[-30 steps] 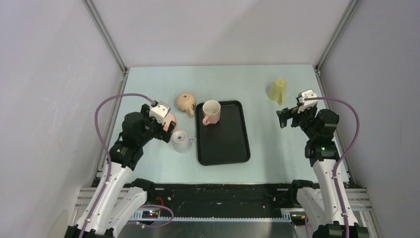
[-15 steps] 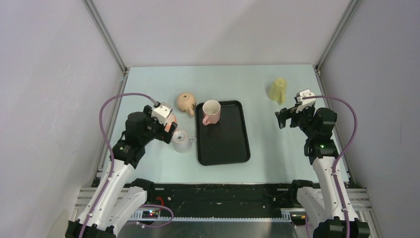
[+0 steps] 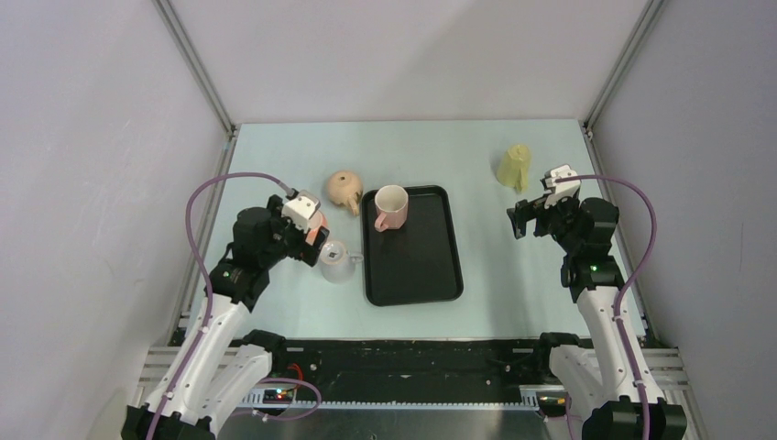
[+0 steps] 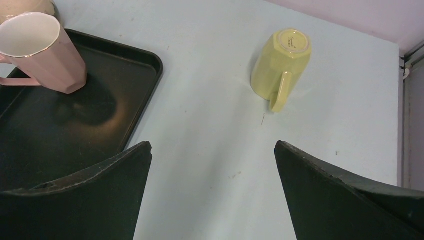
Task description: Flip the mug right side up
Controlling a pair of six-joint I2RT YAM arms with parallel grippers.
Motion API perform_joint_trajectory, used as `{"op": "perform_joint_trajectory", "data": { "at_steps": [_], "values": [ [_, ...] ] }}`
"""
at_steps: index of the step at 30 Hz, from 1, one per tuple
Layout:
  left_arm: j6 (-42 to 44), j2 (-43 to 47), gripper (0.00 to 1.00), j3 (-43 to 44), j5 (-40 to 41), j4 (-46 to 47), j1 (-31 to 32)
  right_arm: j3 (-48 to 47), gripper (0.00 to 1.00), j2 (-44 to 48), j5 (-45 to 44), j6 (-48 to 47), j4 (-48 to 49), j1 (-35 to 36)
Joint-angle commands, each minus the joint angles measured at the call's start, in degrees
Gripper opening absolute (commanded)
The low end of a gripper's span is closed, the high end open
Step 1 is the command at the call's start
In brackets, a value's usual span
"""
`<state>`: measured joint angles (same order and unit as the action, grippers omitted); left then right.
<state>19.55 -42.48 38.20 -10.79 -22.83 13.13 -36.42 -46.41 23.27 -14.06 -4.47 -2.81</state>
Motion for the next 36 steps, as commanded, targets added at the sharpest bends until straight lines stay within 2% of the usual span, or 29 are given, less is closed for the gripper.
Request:
{"op": "perform_joint_trajectory", "data": {
  "at_steps": [1, 12, 23, 29, 36],
  "values": [
    [1.2, -0.6, 1.0, -0.4, -1.0, 2.0, -0.5, -1.4, 1.0, 0.1, -0.7, -0.5, 1.2, 0.0],
    [1.6, -0.7, 1.0, -0.4, 0.3, 2.0, -0.7, -1.8, 0.99, -0.2, -1.5, -0.6, 0.6, 0.0],
    [-0.7, 3.4, 1.0, 1.2, -3.8, 2.5, -7.9, -2.1, 0.99, 1.5, -0.3, 1.1, 0.3, -0.5],
    [-2.7, 2.4, 1.0, 1.9, -3.7, 3.4, -11.1, -2.3, 0.99, 4.0, 2.6, 1.7, -0.1, -0.7],
    [-3.4, 3.0, 1.0, 1.2, -3.3, 4.3, -12.9, -2.3, 0.99, 4.9, 1.8, 3.4, 0.8, -0.8]
  ]
}}
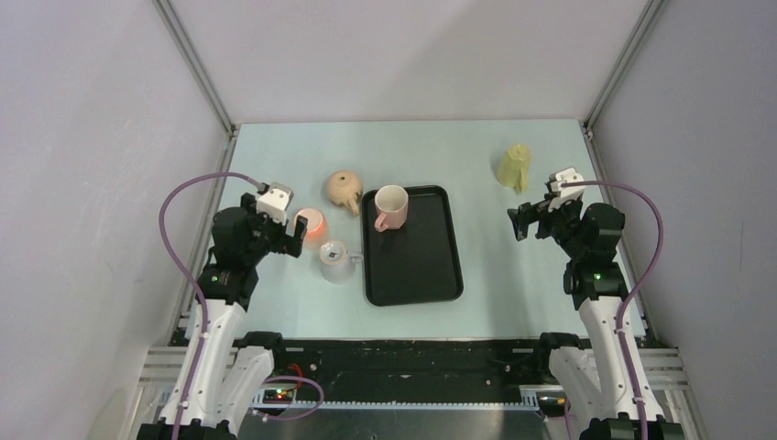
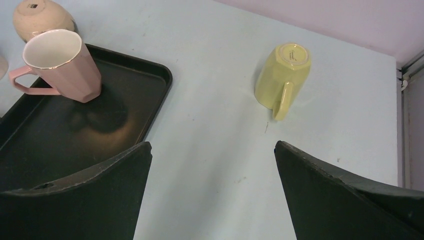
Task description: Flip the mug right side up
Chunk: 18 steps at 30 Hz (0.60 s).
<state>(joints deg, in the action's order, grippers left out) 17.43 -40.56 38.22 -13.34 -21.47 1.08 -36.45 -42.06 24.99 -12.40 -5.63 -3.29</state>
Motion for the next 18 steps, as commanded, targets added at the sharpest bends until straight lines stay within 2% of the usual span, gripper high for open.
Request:
{"op": "perform_joint_trajectory", "data": {
  "at_steps": [1, 12, 18],
  "values": [
    [-1.2, 1.4, 1.0, 1.0, -0.7, 3.0, -0.9, -2.3, 0.99, 0.6, -0.8, 1.8, 2.2, -0.3],
    [-1.5, 1.2, 1.0, 0.5, -1.0, 3.2, -2.6, -2.7, 0.99, -2.4, -9.8, 2.0, 4.1, -0.4],
    [-1.3, 1.5, 1.0, 0.1, -1.8, 3.3, -2.6, -10.6, 0.99, -13.9, -14.4, 1.6, -1.5, 0.9]
  ]
}}
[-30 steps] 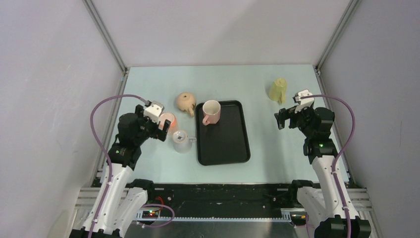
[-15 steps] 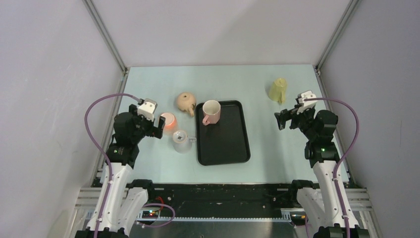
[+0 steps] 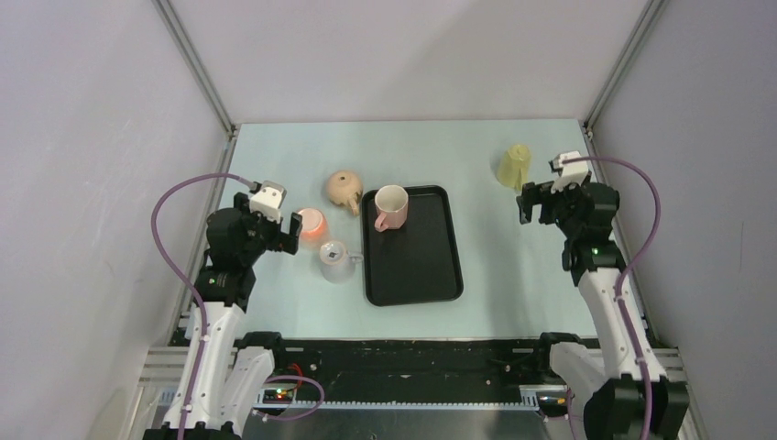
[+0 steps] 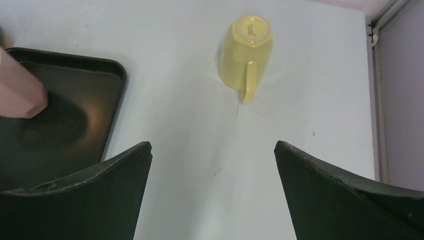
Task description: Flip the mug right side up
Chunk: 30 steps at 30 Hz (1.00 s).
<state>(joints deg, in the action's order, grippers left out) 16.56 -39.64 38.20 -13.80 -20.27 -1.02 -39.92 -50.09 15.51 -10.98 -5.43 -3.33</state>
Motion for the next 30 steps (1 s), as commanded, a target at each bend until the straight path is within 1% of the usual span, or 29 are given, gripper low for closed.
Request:
{"op": "perform_joint_trajectory", "data": {
  "at_steps": [1, 2, 7, 10, 12, 15, 18, 21, 25, 30],
  "values": [
    [-0.3, 0.6, 1.0, 0.1, -1.5, 2.1, -0.4, -8.1, 0.99, -9.2, -5.6, -0.1, -2.1, 1.3],
    [-0.4, 0.5, 1.0, 0.1, -1.8, 2.1, -0.4, -10.0, 0.99, -12.4, -6.6, -0.2, -2.6, 1.8],
    [-0.7, 0.4, 1.0, -0.1, -2.2, 2.1, -0.4, -18.0, 0.99, -23.8, -6.3, -2.3, -4.1, 1.8],
    [-0.6, 0.5, 1.0, -0.2, -2.5, 2.1, -0.5, -25.9, 0.99, -32.1, -4.6, -2.8, -8.2, 0.8],
    [-0.7, 0.5, 1.0, -0.3, -2.7, 2.1, -0.4, -30.5, 0.97, -36.3, -2.1, -2.8, -11.1, -0.1],
    [-0.6, 0.3, 1.0, -0.4, -3.2, 2.1, -0.4, -34.5, 0.95, -40.8, 0.3, -4.1, -13.6, -1.0],
    [-0.6, -0.3, 1.0, -0.3, -3.5, 2.1, -0.5, -38.2, 0.95, -46.1, 0.3, -7.4, -16.2, -0.9],
    [-0.6, -0.5, 1.0, -0.4, -3.9, 2.1, -0.4, -42.6, 0.94, -51.4, -0.4, -8.6, -19.6, -0.9],
    [-0.5, -0.4, 1.0, -0.5, -4.1, 2.0, -0.4, -46.6, 0.89, -56.5, -0.4, -9.9, -23.1, -0.7],
    [-0.6, -0.7, 1.0, -0.4, -4.1, 2.0, -0.5, -49.9, 0.84, -60.4, -1.9, -9.6, -24.4, -0.7]
  ]
}}
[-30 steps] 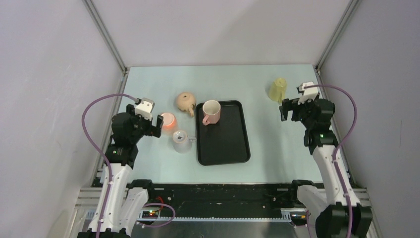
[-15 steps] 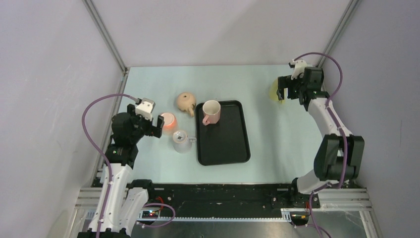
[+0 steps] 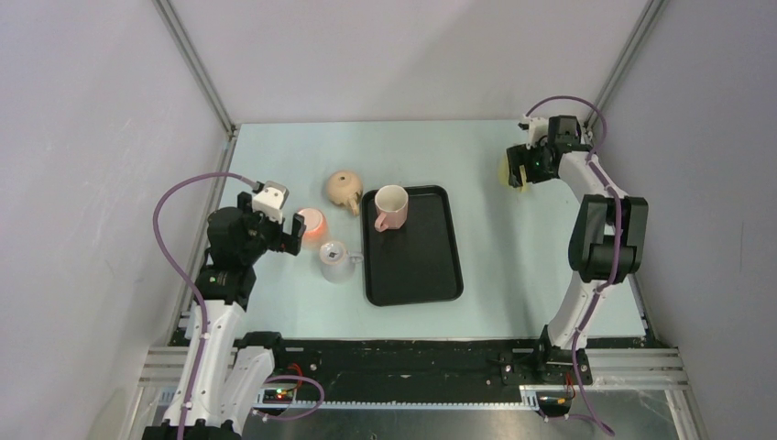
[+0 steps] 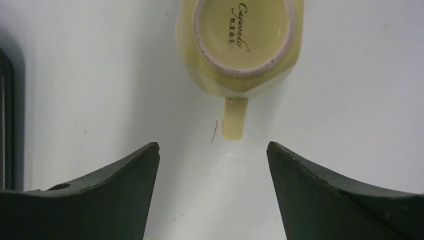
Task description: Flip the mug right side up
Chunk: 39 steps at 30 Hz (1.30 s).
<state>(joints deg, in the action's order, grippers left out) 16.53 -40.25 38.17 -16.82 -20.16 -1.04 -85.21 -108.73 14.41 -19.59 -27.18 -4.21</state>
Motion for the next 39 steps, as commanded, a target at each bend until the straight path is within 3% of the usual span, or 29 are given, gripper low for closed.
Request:
{"op": "perform_joint_trajectory", "data": {
  "at_steps": [1, 17, 25, 31, 34, 39],
  "values": [
    [-0.5, -0.1, 1.0, -0.4, -1.1, 1.9, -0.4, -4.9, 0.83, -2.5, -1.1, -0.8, -2.7, 0.2],
    [-0.4, -0.7, 1.0, -0.6, -1.5, 1.9, -0.4, -8.6, 0.62, -8.4, -4.8, 2.2, 1.7, 1.7],
    [-0.3, -1.1, 1.0, -0.4, -2.4, 1.9, -0.4, -9.3, 0.44, -9.7, -6.8, 4.0, 3.8, 1.7],
    [-0.3, -1.4, 1.0, -0.3, -3.2, 1.9, -0.4, -9.2, 0.2, -9.6, -8.3, 4.7, 4.4, 2.5],
    [-0.4, -1.1, 1.0, 0.2, -4.0, 2.0, -0.4, -8.5, 0.0, -8.7, -10.2, 4.4, 5.5, 3.2],
    [0.3, -0.1, 1.0, 2.6, -6.1, 1.8, -0.3, -3.2, 0.0, -3.0, -9.8, 4.9, 10.0, 3.4]
  ]
}}
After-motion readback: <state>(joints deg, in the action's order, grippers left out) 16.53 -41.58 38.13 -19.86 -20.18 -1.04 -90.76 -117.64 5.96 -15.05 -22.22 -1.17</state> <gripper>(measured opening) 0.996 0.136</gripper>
